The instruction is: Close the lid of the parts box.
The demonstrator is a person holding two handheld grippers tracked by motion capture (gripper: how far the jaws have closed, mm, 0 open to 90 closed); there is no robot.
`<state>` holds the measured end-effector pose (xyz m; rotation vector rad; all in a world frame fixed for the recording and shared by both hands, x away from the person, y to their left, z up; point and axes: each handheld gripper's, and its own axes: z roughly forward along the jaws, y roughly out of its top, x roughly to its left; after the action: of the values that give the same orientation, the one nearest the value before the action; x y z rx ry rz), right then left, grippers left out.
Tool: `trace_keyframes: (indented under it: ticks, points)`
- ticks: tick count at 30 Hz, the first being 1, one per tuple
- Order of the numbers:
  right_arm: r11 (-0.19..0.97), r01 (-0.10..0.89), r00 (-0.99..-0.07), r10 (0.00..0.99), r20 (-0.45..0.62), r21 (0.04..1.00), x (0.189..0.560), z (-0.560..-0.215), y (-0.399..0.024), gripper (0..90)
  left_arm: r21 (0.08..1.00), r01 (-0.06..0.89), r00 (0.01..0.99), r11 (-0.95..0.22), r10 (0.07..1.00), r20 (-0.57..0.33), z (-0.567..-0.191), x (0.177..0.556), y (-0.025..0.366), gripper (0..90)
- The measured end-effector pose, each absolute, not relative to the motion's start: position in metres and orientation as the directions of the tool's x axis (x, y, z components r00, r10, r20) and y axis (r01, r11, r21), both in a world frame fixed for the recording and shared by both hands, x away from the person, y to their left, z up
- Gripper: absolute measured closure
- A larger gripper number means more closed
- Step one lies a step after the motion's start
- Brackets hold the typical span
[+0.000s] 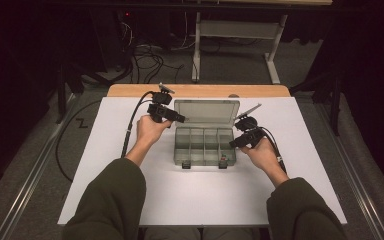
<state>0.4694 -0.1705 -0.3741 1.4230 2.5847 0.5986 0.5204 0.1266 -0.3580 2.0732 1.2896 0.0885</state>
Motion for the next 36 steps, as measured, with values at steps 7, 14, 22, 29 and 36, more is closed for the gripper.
trace_keyframes:
  ticks: [7, 14, 22, 29, 36]
  points:
    - [0.482, 0.772, -0.553, 0.83, 0.065, 0.413, 0.468, -0.375, -0.171, 74.2, 0.597, 0.748, 0.524, -0.29, 0.809, -0.265, -0.36, 0.51, 0.128, 57.4]
    - [0.487, 0.765, -0.56, 0.827, 0.061, 0.42, 0.468, -0.375, -0.171, 74.2, 0.603, 0.738, 0.531, -0.302, 0.812, -0.243, -0.36, 0.507, 0.126, 57.4]
    - [0.487, 0.762, -0.563, 0.824, 0.066, 0.426, 0.468, -0.376, -0.172, 74.1, 0.609, 0.729, 0.537, -0.312, 0.813, -0.226, -0.36, 0.503, 0.125, 57.3]
    - [0.494, 0.751, -0.572, 0.818, 0.058, 0.437, 0.467, -0.376, -0.173, 74.1, 0.611, 0.732, 0.536, -0.302, 0.808, -0.243, -0.361, 0.501, 0.128, 57.2]
    - [0.501, 0.74, -0.58, 0.813, 0.05, 0.448, 0.466, -0.377, -0.173, 73.9, 0.613, 0.727, 0.541, -0.308, 0.807, -0.236, -0.361, 0.501, 0.128, 57.1]
